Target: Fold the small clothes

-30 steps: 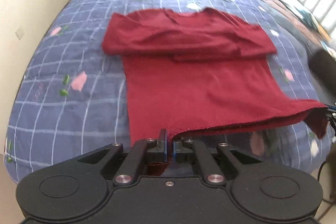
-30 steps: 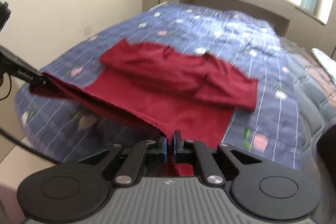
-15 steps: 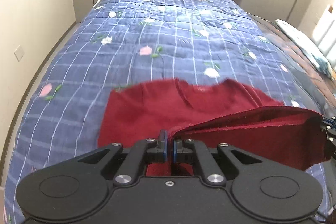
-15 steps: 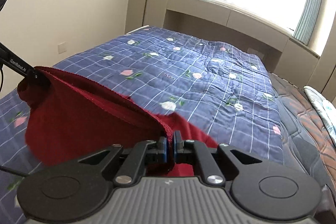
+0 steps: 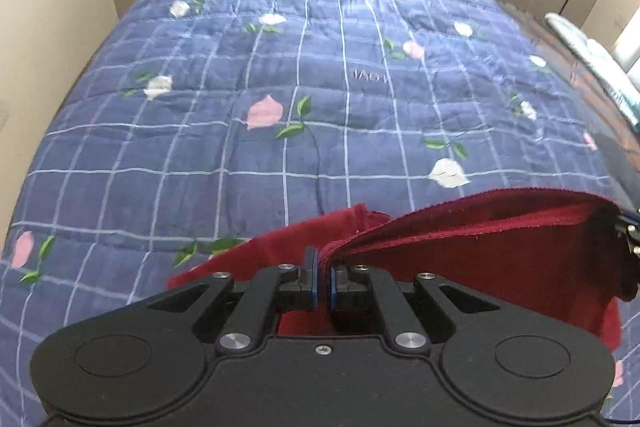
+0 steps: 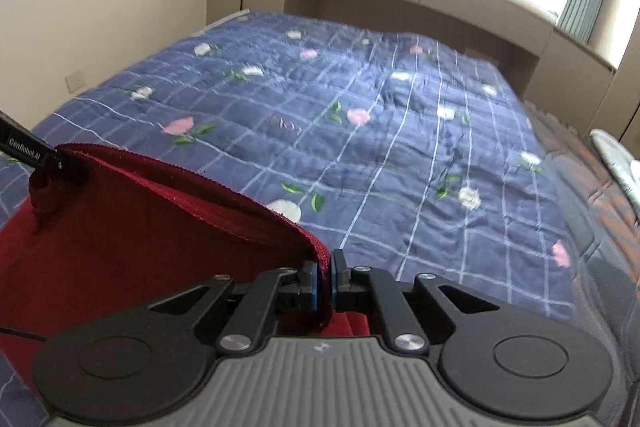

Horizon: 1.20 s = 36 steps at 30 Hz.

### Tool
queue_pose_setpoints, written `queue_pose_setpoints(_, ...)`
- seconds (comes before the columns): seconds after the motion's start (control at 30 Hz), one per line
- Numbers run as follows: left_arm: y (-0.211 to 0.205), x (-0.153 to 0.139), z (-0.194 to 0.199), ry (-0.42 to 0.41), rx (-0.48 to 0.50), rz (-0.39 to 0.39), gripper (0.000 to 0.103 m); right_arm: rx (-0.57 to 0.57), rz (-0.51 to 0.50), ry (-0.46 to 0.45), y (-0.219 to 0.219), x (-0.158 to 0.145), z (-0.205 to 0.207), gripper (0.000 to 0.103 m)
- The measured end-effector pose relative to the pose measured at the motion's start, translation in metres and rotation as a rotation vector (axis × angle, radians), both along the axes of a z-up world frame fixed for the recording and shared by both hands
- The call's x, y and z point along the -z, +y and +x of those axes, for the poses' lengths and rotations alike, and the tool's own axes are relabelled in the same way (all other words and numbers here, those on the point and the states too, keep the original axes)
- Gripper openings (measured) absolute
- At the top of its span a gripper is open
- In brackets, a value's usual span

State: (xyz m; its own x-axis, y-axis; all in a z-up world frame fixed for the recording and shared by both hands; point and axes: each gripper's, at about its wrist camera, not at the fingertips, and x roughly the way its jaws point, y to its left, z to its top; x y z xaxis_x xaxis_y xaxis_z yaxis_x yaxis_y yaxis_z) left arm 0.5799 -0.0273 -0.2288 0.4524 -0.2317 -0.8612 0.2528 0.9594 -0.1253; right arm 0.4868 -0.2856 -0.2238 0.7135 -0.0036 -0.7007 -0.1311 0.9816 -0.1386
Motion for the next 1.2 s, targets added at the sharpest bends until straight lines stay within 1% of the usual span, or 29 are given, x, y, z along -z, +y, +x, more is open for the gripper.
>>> queue_pose_setpoints(0.1,-0.002,0.022,0.016,0.045,0.007,0.006,0.006,0.014,0.004,0.027,0.001,0.015,0.009,0.007)
queue_pose_setpoints(0.2,0.000,0.037,0.023,0.071,0.017,0.002,0.007,0.028,0.000,0.045,0.003,0.028,0.011,0.007)
queue_pose_setpoints(0.27,0.000,0.044,0.026,0.084,0.022,-0.002,0.011,0.050,0.014,0.059,0.002,0.034,0.012,0.008)
queue_pose_setpoints(0.33,0.002,0.050,0.029,0.089,0.024,-0.003,0.016,0.066,0.029,0.071,0.001,0.038,0.012,0.014)
queue_pose_setpoints(0.37,0.003,0.051,0.030,0.088,0.018,-0.006,0.019,0.074,0.038,0.074,0.001,0.039,0.012,0.021)
queue_pose_setpoints(0.4,0.004,0.052,0.031,0.088,0.009,-0.008,0.025,0.079,0.041,0.075,0.000,0.039,0.011,0.036)
queue_pose_setpoints(0.43,0.005,0.054,0.032,0.092,0.001,-0.008,0.031,0.092,0.042,0.076,0.000,0.039,0.010,0.046)
queue_pose_setpoints(0.47,0.006,0.054,0.033,0.095,-0.007,-0.011,0.034,0.100,0.047,0.071,-0.001,0.038,0.009,0.063)
queue_pose_setpoints(0.5,0.009,0.055,0.033,0.094,-0.014,-0.019,0.041,0.111,0.054,0.062,-0.002,0.037,0.007,0.073)
queue_pose_setpoints(0.53,0.011,0.054,0.032,0.090,-0.019,-0.029,0.055,0.124,0.062,0.053,-0.003,0.035,0.006,0.076)
queue_pose_setpoints(0.57,0.014,0.051,0.031,0.079,-0.030,-0.036,0.062,0.141,0.069,0.043,-0.004,0.033,0.004,0.082)
queue_pose_setpoints(0.6,0.017,0.048,0.028,0.058,-0.045,-0.043,0.076,0.156,0.071,0.035,-0.005,0.030,0.001,0.090)
queue_pose_setpoints(0.63,0.021,0.045,0.027,0.035,-0.056,-0.049,0.086,0.172,0.069,0.024,-0.006,0.028,-0.002,0.093)
queue_pose_setpoints(0.7,0.027,0.037,0.023,-0.010,-0.072,-0.076,0.092,0.182,0.070,0.019,-0.006,0.024,-0.010,0.095)
queue_pose_setpoints(0.8,0.036,0.026,0.020,-0.046,-0.081,-0.105,0.094,0.157,0.050,0.026,-0.003,0.022,-0.024,0.100)
queue_pose_setpoints(0.9,0.038,0.023,0.013,-0.072,-0.060,-0.097,0.099,0.114,0.004,0.072,0.004,0.030,-0.032,0.101)
queue_pose_setpoints(1.0,0.037,0.033,0.003,-0.056,-0.034,-0.030,0.100,0.133,-0.063,0.128,0.003,0.046,-0.032,0.101)
queue_pose_setpoints(1.07,0.038,0.042,-0.002,-0.029,-0.040,0.019,0.100,0.163,-0.081,0.129,-0.005,0.053,-0.030,0.101)
queue_pose_setpoints(1.13,0.041,0.052,-0.006,-0.012,-0.066,0.072,0.100,0.217,-0.089,0.116,-0.019,0.057,-0.027,0.101)
queue_pose_setpoints(1.2,0.042,0.061,-0.006,0.008,-0.126,0.179,0.099,0.286,-0.091,0.086,-0.036,0.056,-0.023,0.101)
